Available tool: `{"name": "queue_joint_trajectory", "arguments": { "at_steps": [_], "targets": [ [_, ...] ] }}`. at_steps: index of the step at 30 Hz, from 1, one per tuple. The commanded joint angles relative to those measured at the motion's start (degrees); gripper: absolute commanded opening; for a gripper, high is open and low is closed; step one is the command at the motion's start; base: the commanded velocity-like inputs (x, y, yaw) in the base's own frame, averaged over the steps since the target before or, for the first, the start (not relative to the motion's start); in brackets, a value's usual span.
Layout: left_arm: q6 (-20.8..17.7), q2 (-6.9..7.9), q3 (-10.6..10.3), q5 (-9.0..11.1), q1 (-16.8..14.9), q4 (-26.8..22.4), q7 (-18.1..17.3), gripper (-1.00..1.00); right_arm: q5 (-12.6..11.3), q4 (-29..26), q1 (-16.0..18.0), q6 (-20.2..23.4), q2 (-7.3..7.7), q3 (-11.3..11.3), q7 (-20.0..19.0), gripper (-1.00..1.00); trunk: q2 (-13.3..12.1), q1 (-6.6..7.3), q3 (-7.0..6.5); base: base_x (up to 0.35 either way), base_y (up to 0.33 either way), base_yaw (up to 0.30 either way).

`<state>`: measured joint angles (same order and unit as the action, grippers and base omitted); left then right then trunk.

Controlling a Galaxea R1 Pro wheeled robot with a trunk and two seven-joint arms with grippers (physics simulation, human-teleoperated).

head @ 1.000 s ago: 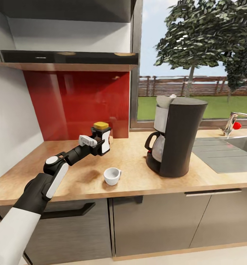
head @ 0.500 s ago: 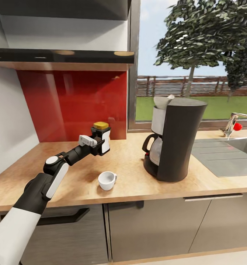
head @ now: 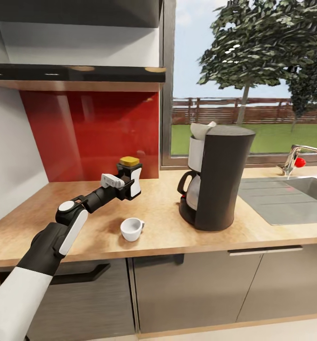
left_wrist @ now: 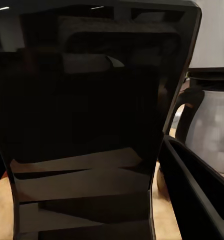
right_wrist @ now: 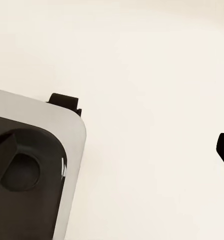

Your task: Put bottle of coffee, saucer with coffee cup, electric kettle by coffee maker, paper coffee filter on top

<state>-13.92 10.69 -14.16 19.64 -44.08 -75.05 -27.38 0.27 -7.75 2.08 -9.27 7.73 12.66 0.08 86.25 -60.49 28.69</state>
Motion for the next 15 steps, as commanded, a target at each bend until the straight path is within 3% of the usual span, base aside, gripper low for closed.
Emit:
{"name": "queue_joint_trajectory", "arguments": {
  "at_steps": [1, 15],
  "targets": [
    [-0.5, 0.04, -0.1, 0.6, 0.0, 0.0, 0.0, -1.0, 0.0, 0.0, 0.0, -0.2, 0.01, 0.2, 0.0, 1.0, 0.0, 0.01, 0.06, -0.012, -0.023, 0.0],
    [-0.6, 0.04, 0.0, 0.6, 0.0, 0.0, 0.0, -1.0, 0.1, 0.0, 0.0, -0.2, -0.08, 0.2, 0.0, 1.0, 0.0, 0.01, 0.06, -0.002, -0.101, 0.0]
  ]
}}
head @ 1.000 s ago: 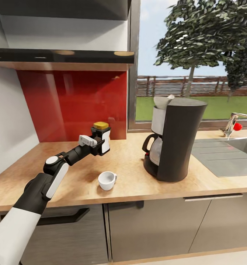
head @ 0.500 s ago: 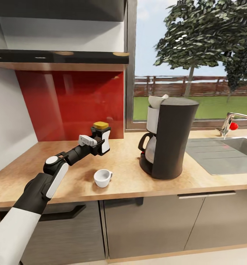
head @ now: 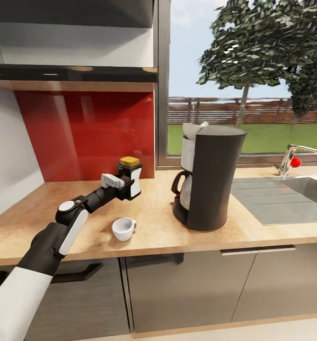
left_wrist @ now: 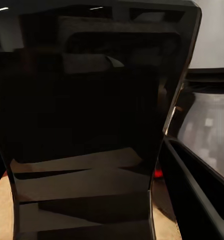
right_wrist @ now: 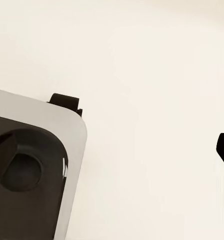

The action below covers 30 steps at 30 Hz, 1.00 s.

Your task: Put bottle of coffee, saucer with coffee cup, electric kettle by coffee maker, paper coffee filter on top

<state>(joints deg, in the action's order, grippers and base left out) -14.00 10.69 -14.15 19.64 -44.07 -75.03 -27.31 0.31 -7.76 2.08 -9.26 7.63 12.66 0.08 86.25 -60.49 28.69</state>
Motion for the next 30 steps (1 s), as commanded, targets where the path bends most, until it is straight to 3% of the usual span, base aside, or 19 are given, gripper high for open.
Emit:
{"name": "queue_joint_trajectory", "arguments": {
  "at_steps": [1, 23, 30],
  "targets": [
    [-0.5, 0.03, -0.1, 0.6, 0.0, 0.0, 0.0, -1.0, 0.0, 0.0, 0.0, -0.2, 0.03, 0.2, 0.0, 1.0, 0.0, 0.0, 0.06, 0.0, -0.187, 0.0],
    [-0.5, 0.03, -0.1, 0.5, -0.1, 0.1, 0.3, -1.0, 0.0, 0.1, 0.0, -0.1, 0.01, 0.2, 0.0, 1.0, 0.0, 0.0, 0.06, 0.0, -0.17, 0.001],
    [-0.5, 0.03, -0.1, 0.6, -0.1, 0.0, 0.3, -1.0, 0.0, 0.1, 0.0, -0.1, 0.01, 0.3, 0.0, 1.0, 0.0, 0.0, 0.06, 0.0, -0.023, 0.148]
  ]
}}
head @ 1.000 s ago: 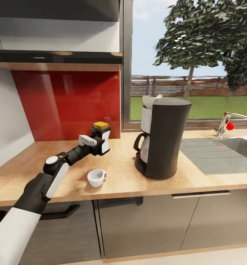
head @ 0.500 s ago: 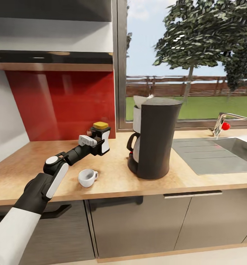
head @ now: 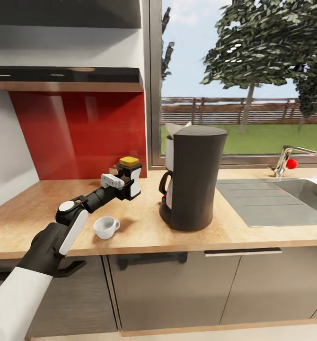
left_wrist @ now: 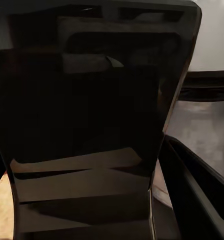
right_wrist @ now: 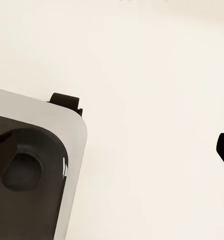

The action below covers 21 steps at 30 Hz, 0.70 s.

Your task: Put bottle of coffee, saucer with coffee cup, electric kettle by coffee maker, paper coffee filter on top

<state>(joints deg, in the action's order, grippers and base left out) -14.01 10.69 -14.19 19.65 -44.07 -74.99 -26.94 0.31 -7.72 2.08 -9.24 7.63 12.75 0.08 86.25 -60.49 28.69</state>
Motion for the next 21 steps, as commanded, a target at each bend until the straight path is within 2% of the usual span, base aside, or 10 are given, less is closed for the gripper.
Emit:
{"name": "queue_joint_trajectory", "arguments": {
  "at_steps": [1, 8, 17, 18, 19, 21],
  "targets": [
    [-0.5, 0.03, 0.0, 0.6, 0.0, 0.0, 0.0, -1.0, 0.0, 0.0, 0.0, -0.2, 0.02, 0.2, 0.0, 1.0, 0.0, 0.0, 0.06, 0.0, -0.106, 0.036],
    [-0.5, 0.03, 0.0, 0.4, 0.0, 0.1, 0.0, -1.0, 0.0, 0.1, 0.0, -0.2, 0.02, 0.2, 0.0, 1.0, 0.0, 0.0, 0.06, 0.046, -0.224, 0.021],
    [-0.5, -0.02, -0.1, 0.4, 0.0, 0.4, 1.0, -1.0, 0.0, 0.0, 0.0, -0.2, 0.02, 0.2, 0.1, 1.0, 0.0, 0.0, 0.06, 0.01, -0.029, 0.19],
    [-0.5, -0.05, -0.1, 0.5, 0.0, 0.3, 2.3, -1.0, 0.0, 0.0, 0.0, -0.2, 0.02, 0.2, 0.1, 1.0, 0.0, 0.0, 0.06, 0.001, -0.003, 0.068],
    [-0.5, -0.17, -0.4, 0.6, 0.0, 0.1, 5.4, -1.0, 0.0, 0.0, 0.0, -0.2, 0.02, 0.2, 0.1, 1.0, 0.0, 0.0, 0.06, 0.0, -0.001, 0.035],
    [-0.5, -0.22, -1.0, 0.6, 0.0, -0.2, 7.7, -1.0, 0.0, 0.0, 0.0, -0.2, 0.02, 0.2, 0.1, 1.0, 0.0, 0.0, 0.06, 0.0, -0.001, 0.025]
  ]
}}
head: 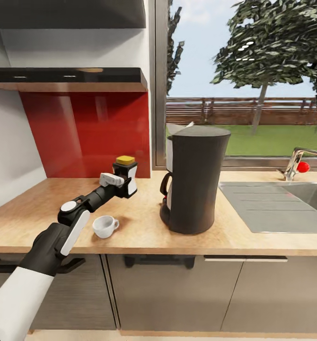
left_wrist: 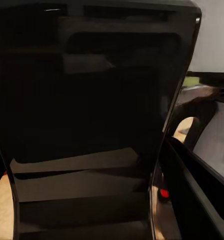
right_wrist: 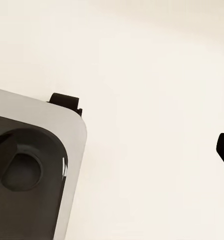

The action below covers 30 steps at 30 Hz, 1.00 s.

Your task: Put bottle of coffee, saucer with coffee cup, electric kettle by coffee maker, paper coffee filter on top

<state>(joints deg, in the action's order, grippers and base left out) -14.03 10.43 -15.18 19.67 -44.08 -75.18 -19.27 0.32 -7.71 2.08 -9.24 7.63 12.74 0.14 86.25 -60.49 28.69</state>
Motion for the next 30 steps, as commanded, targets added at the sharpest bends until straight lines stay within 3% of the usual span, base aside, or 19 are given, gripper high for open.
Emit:
{"name": "queue_joint_trajectory", "arguments": {
  "at_steps": [1, 3, 8, 21, 30],
  "targets": [
    [-0.5, 0.0, -1.2, 0.6, 0.0, -0.4, 1.7, -1.0, 0.0, 0.0, 0.0, -0.2, 0.02, 0.2, 0.0, 1.0, 0.0, 0.0, 0.06, 0.0, -0.001, 0.014],
    [-0.5, -0.03, -2.8, 0.7, 0.0, -0.8, 3.3, -1.0, 0.0, 0.0, 0.0, -0.2, 0.02, 0.2, 0.0, 1.0, 0.0, 0.0, 0.06, 0.0, 0.0, 0.008],
    [-0.5, -0.05, -4.3, 0.8, 0.0, -1.1, 4.7, -1.0, 0.0, 0.0, 0.0, -0.2, 0.02, 0.2, 0.0, 1.0, 0.0, 0.0, 0.06, 0.0, 0.0, 0.004],
    [-0.5, -0.06, -4.7, 0.9, 0.0, -1.1, 5.3, -1.0, 0.0, 0.0, 0.0, -0.2, 0.02, 0.2, 0.0, 1.0, 0.0, 0.0, 0.06, -0.033, -0.068, 0.0],
    [-0.6, -0.06, -4.7, 0.9, 0.0, -0.9, 8.2, -1.0, 0.0, 0.0, 0.0, -0.2, 0.02, 0.2, 0.0, 1.0, 0.0, 0.0, 0.06, -0.001, -0.086, 0.0]
  ]
}}
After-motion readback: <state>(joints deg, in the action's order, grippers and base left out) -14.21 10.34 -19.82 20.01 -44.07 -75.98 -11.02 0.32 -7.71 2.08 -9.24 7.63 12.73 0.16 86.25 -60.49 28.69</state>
